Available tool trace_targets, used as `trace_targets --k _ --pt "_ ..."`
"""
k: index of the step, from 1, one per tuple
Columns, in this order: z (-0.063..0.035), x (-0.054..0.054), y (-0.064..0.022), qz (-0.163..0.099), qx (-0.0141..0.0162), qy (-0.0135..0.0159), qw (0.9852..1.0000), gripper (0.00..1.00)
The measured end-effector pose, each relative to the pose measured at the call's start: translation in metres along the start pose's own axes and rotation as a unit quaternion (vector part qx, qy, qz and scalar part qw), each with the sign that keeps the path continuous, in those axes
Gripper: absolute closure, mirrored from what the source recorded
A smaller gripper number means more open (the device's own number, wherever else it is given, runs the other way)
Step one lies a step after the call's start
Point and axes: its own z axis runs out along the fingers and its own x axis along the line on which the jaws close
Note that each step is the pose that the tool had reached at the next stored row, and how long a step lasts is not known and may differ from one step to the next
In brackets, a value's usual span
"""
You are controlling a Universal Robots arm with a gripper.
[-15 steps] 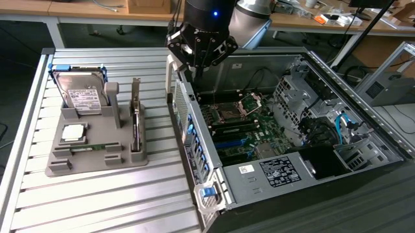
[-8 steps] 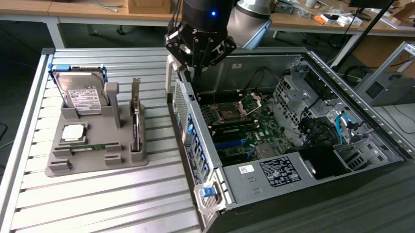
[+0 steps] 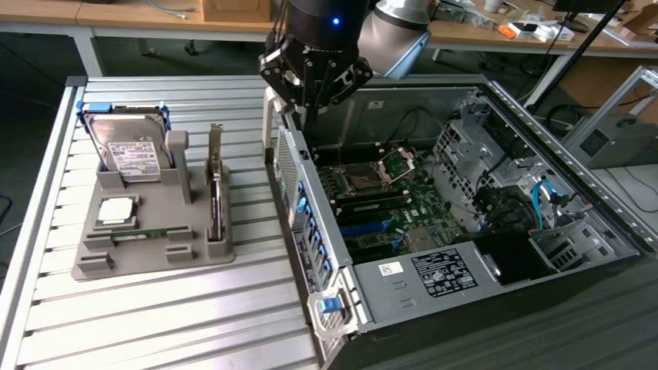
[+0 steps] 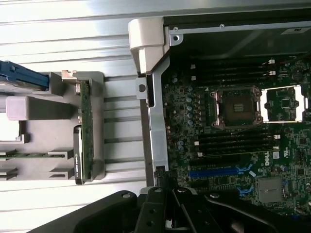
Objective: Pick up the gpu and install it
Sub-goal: 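Reach for the gpu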
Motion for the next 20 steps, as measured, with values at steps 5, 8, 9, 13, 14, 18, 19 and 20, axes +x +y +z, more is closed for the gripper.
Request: trace_targets --k 5,8,9,13,14,18,19,20 --pt "0.0 0.0016 -0.0001 0.0 0.0 0.0 1.0 0.89" --pt "-0.0001 0.0025 -0.0002 0.0 0.0 0.0 1.0 0.89" --pt "-0.0001 0.0028 -0.0002 0.0 0.0 0.0 1.0 0.89" --pt "-0.0001 0.004 -0.0003 0.0 0.0 0.0 1.0 0.89" --pt "-0.0001 0.0043 -0.0003 0.0 0.0 0.0 1.0 0.89" --pt "-0.0002 0.0057 -0.0004 0.0 0.0 0.0 1.0 0.89" --pt "-0.0001 0.0063 -0.0005 0.0 0.0 0.0 1.0 0.89" --pt "-0.0002 0.0066 -0.0005 0.0 0.0 0.0 1.0 0.89"
